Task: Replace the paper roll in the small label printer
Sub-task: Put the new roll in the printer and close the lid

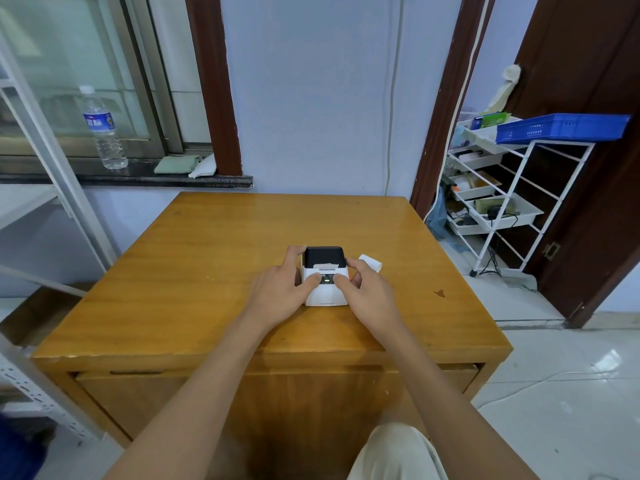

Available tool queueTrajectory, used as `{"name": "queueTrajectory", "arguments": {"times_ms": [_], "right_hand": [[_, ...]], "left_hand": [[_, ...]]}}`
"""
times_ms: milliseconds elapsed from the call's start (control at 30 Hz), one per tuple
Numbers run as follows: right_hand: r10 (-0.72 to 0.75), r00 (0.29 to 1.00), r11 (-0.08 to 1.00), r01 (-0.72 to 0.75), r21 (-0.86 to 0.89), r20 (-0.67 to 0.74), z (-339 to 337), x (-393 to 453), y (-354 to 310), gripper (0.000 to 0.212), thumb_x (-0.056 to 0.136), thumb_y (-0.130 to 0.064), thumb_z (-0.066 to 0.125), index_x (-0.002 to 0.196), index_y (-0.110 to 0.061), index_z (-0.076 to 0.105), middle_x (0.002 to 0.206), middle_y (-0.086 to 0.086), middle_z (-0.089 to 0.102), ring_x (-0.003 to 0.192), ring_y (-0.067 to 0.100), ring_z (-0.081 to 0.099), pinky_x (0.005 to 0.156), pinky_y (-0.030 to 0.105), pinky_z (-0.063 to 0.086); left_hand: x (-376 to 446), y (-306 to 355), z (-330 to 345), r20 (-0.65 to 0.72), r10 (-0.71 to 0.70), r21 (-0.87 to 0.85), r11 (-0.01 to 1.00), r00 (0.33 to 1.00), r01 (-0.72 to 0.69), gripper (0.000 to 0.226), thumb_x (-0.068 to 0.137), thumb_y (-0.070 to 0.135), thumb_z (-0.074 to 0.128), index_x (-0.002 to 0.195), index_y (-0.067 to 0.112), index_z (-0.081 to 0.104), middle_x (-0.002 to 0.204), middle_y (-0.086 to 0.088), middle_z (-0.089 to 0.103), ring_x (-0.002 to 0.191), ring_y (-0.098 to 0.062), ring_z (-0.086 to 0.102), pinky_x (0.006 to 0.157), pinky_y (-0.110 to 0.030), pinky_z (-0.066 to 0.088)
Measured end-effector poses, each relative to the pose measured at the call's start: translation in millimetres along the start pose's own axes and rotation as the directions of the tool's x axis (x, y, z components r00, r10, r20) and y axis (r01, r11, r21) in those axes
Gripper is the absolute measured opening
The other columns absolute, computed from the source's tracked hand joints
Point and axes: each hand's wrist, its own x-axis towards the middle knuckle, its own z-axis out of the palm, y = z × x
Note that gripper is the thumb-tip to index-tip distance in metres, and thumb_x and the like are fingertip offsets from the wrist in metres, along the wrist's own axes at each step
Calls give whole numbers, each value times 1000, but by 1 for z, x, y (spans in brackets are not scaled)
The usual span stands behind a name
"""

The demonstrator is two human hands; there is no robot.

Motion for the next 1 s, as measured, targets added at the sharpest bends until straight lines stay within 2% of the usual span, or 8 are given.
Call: {"name": "queueTrajectory", "arguments": {"times_ms": [167, 433, 1000], "right_hand": [[6, 1000, 1000, -6, 15, -1, 1, 0, 3, 43, 97, -37, 59, 140, -28, 58, 73, -9, 55, 71, 8, 57, 66, 29, 45], [5, 1000, 1000, -5, 23, 0, 1, 1, 3, 44, 98, -36, 59, 141, -27, 57, 74, -8, 54, 72, 8, 56, 66, 30, 46], [13, 1000, 1000, -13, 19, -1, 1, 0, 1, 43, 98, -37, 59, 139, -28, 57, 75, -8, 56, 72, 9, 57, 67, 33, 48]], "left_hand": [[-1, 1, -1, 10, -2, -7, 1000, 1000, 2, 58, 98, 52, 49, 149, 30, 35, 68, 5, 63, 62, -16, 63, 56, -35, 47], [-1, 1, -2, 13, 0, -9, 1000, 1000, 0, 57, 97, 53, 48, 148, 30, 35, 71, 2, 67, 61, -18, 64, 59, -39, 51], [-2, 2, -3, 3, 6, -9, 1000, 1000, -6, 56, 99, 50, 50, 149, 29, 35, 71, 3, 67, 62, -17, 64, 56, -35, 47]]}}
